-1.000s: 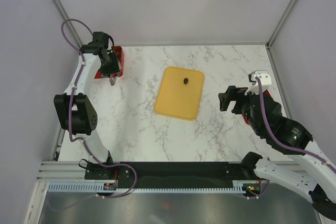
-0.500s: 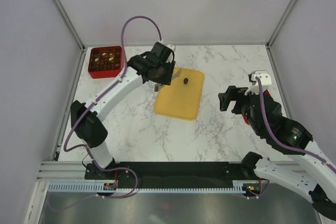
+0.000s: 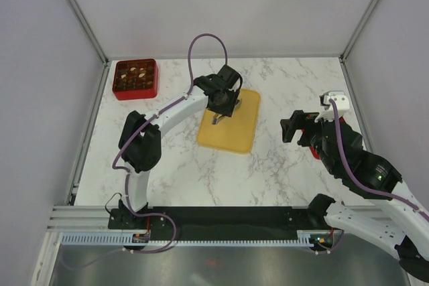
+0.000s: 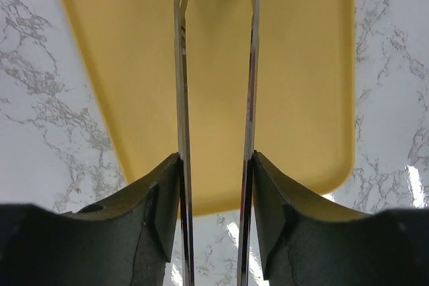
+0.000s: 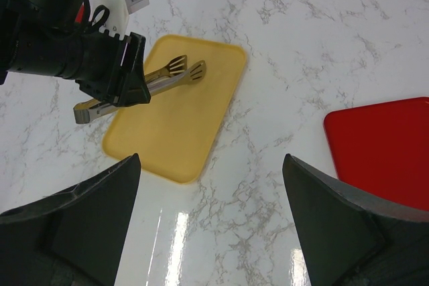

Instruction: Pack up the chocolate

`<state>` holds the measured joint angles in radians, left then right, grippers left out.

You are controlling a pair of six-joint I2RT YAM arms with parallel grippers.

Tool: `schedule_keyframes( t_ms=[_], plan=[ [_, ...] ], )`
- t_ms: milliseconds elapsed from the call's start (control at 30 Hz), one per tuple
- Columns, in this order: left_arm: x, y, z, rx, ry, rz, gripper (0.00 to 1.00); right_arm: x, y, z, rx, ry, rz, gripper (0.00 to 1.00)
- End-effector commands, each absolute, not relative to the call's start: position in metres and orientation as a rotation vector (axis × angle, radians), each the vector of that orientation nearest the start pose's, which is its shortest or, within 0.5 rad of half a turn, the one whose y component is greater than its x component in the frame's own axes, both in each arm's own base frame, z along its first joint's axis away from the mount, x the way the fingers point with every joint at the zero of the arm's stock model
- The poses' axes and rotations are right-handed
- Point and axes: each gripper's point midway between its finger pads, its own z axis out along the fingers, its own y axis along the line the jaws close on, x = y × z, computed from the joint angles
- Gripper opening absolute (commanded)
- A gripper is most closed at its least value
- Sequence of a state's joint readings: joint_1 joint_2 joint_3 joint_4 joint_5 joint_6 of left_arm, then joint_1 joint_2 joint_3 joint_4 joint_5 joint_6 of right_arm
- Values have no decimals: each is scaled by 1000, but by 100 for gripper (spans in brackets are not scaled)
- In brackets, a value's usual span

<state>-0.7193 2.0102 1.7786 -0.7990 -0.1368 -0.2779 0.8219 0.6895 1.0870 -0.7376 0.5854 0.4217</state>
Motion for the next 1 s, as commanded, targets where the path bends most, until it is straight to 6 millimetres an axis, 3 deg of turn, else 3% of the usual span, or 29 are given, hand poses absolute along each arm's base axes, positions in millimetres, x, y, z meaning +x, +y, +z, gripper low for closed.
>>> schedule_keyframes(
  t_ms=[0,133,333,600,800,900,967],
  plan=[
    [385,-324,132,549,2450,-228,52,213,101,322,32,1850,278,95],
    [384,-323,124,547,2466,-218,50,213,100,321,32,1852,272,96],
    [378,-318,129,541,2473,-216,38,213,100,319,34,1856,270,95],
    [369,-286,168,482,2465,-116,27,212,101,321,35,1853,289,95],
    [374,-234,220,338,2434,-92,28,212,103,321,35,1856,296,95],
    [378,-195,241,234,2421,-65,28,212,104,319,31,1860,294,95],
    [385,-158,248,130,2420,-46,28,213,105,319,30,1859,296,96]
  ],
)
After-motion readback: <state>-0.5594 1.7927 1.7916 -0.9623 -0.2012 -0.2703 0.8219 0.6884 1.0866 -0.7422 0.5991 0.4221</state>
